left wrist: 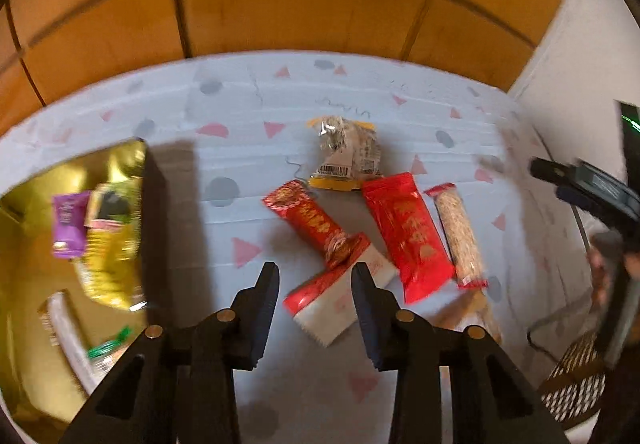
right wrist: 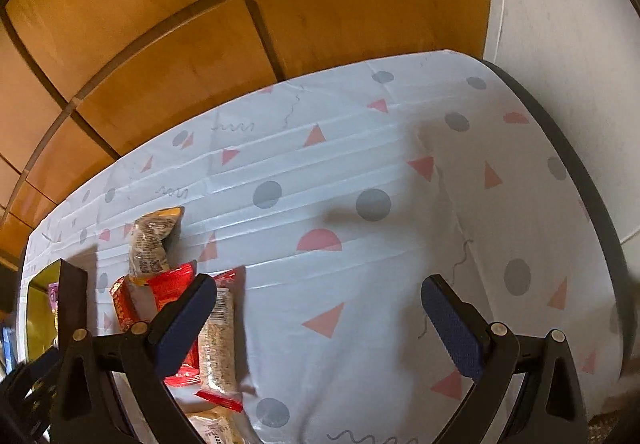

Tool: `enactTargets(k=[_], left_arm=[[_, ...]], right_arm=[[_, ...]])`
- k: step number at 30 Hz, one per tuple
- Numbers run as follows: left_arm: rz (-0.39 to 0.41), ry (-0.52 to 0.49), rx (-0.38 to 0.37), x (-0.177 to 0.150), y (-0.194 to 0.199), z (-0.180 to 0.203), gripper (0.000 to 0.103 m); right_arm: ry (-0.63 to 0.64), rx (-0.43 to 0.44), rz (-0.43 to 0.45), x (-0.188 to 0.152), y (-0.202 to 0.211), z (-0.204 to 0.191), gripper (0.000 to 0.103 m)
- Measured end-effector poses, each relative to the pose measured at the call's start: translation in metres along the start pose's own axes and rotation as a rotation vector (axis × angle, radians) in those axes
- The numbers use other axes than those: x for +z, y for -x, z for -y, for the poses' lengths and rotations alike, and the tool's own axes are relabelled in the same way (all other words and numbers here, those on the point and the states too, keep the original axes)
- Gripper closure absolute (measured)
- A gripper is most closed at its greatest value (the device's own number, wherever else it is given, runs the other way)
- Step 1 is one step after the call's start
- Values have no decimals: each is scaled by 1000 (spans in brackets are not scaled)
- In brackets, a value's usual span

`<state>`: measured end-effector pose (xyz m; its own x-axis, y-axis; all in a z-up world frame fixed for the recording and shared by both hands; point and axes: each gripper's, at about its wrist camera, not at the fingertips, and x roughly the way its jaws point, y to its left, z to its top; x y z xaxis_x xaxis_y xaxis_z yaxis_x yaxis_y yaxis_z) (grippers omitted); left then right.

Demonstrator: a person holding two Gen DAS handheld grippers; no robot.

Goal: Organize snacks
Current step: 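Grasp the small red wrapped candy with the left gripper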

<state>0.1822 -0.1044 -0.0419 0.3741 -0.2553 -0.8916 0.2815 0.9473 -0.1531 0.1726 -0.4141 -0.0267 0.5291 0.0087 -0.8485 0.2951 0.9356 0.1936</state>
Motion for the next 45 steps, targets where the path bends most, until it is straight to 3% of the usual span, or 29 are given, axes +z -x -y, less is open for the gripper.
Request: enactTargets(k=[5, 9, 11, 14, 21, 26, 32, 40, 45], left_arm=[[-63, 106, -14, 24, -44, -3, 63], [-87, 121, 47, 35, -72, -4, 62], [-65, 92, 70, 36, -77, -2, 64], [-30, 4, 118, 33, -78, 4, 82], [-14, -26, 123, 26, -64, -11, 82], [67, -74, 110, 7, -19, -5, 82], [129, -192, 85, -53, 25, 9, 82], [101, -277, 101, -105, 4, 20, 81], [108, -259, 87, -115, -7, 16, 81]], right_arm=[[7, 28, 10, 3, 3, -2, 0], [8, 53, 11, 3, 5, -5, 0], [13, 68, 13, 4, 6, -7, 0], [23, 72, 15, 4, 7, -9, 0], [39, 53, 21, 3, 8, -11, 0], [48, 10, 6, 3, 3, -9, 0], [116, -63, -81, -5, -18, -17, 0], [267, -239, -230, -25, -59, -25, 0], [251, -248, -287, -30, -71, -17, 0]])
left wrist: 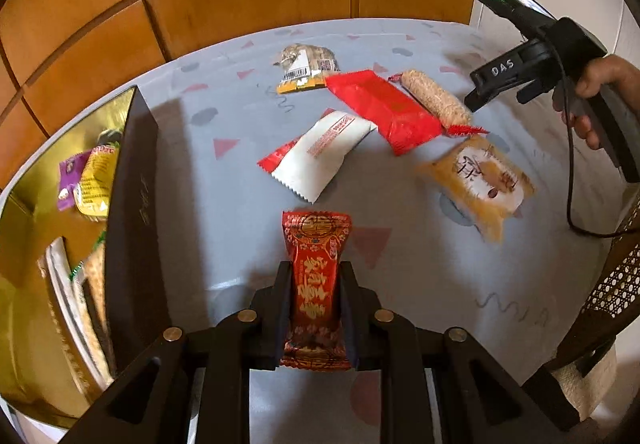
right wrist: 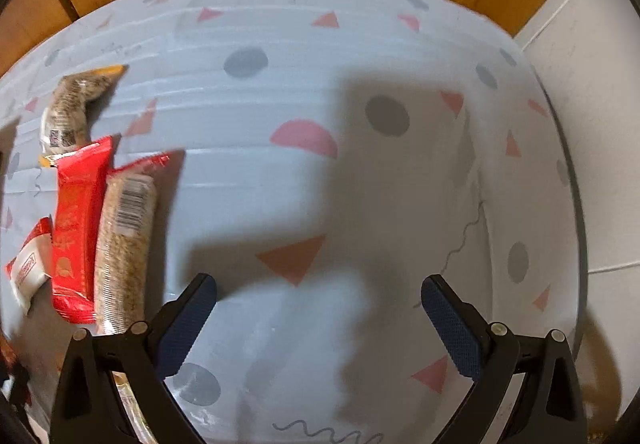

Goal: Organize snacks
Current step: 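Grasp the tan sesame bar with the right gripper while the left holds the red candy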

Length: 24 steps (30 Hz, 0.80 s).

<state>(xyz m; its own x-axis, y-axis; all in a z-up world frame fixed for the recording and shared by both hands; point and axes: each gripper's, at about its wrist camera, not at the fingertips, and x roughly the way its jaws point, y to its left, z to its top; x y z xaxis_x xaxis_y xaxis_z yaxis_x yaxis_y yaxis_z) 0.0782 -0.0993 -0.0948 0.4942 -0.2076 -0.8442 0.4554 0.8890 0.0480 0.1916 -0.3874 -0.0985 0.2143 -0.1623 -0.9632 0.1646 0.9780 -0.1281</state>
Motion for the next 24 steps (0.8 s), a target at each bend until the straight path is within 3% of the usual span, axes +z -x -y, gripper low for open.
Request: enactTargets(k=[5, 17, 19, 24], left_arm=[[39, 3, -12, -6, -2, -1, 80], [85, 3, -9, -13, -2, -1, 79], [85, 8, -9, -13, -2, -1, 79], [84, 10, 0, -12, -2, 0, 79]], right_arm=[[-96, 86, -38, -1, -10, 20, 0], [-106, 73, 2, -14, -6, 14, 0], [-123, 88, 14, -12, -1, 15, 14], [-97, 268, 185, -12, 38, 2, 33]])
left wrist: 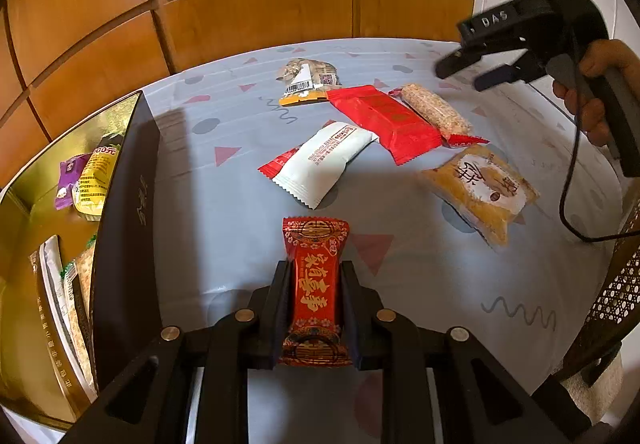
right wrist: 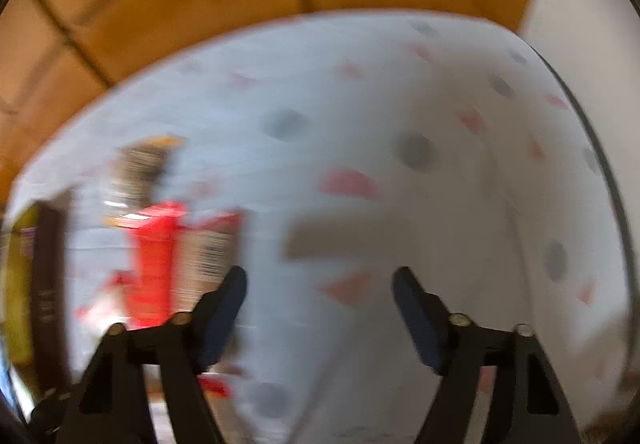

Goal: Organize snacks
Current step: 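Grasp the tan sesame bar with the right gripper while the left holds the red candy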

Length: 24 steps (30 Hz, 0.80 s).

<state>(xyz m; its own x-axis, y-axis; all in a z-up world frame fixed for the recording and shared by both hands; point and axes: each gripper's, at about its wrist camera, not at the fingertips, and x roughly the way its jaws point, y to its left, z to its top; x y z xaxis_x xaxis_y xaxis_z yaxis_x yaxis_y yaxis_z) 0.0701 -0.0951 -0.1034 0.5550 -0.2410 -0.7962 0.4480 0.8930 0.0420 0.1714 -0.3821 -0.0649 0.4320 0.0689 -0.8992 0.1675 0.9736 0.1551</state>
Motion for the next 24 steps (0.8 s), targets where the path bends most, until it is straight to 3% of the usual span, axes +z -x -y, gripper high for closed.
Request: enactTargets(k=[2, 5, 6, 7, 9, 24], left_arm=[[-2, 5, -2, 0, 0, 0, 79], [-5, 20, -12, 1, 0, -2, 79], [-6, 22, -15, 1, 0, -3, 79], [-6, 24, -18, 1, 0, -3, 79], [-8, 28, -21, 1, 0, -3, 79], [-17, 24, -11, 1, -2, -2, 79]], right_arm=[[72, 98, 13, -3, 4, -21, 34], [190, 107, -16, -14, -6, -56, 36], [207, 99, -29, -14, -10, -64, 44], [232, 82, -43, -16, -18, -67, 59], [272, 12, -42, -20, -26, -75, 72], [321, -19, -55, -23, -34, -76, 71]])
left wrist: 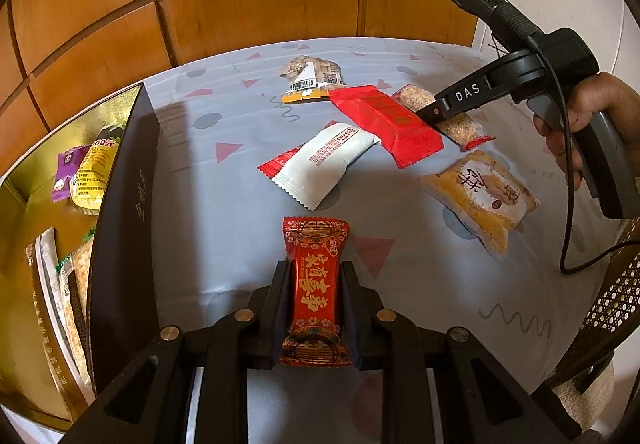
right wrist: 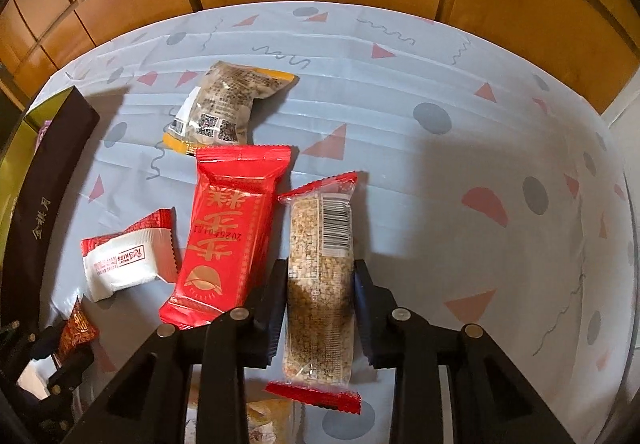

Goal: Organize snacks
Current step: 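Grasp the tan sesame bar with the right gripper while the left holds the red candy, then drop the red candy into the gold tin with the left gripper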

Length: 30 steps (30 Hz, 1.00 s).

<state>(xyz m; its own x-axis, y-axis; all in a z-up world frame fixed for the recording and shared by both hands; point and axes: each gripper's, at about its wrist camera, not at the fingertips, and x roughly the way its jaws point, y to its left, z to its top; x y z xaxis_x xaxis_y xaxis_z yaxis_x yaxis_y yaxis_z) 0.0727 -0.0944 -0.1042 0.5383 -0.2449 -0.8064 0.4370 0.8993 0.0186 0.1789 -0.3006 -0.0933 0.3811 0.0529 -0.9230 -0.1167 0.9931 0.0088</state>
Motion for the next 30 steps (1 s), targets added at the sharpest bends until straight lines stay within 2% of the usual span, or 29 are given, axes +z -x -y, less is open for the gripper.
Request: enactTargets(k=[5, 7, 11, 16, 20, 24, 30], left_arm=[[-34, -1, -8, 6, -1, -1, 81], [-44, 11, -42, 9, 4, -1, 81], [19, 15, -80, 18, 35, -3, 81], [102, 143, -104, 37, 84, -47, 81], [130, 301, -37, 43, 107, -112, 81], [82, 475, 69, 41, 103, -187, 81], [35, 562, 153, 44, 76, -249, 80]], right_arm=[[50, -38, 15, -1, -1, -6, 71], [61, -41, 16, -1, -1, -6, 71], [79, -51, 24, -2, -1, -6, 71], [93, -66, 28, -4, 1, -8, 71], [99, -70, 29, -5, 2, -9, 71], [103, -75, 29, -5, 2, -12, 71], [103, -75, 29, -5, 2, -12, 70]])
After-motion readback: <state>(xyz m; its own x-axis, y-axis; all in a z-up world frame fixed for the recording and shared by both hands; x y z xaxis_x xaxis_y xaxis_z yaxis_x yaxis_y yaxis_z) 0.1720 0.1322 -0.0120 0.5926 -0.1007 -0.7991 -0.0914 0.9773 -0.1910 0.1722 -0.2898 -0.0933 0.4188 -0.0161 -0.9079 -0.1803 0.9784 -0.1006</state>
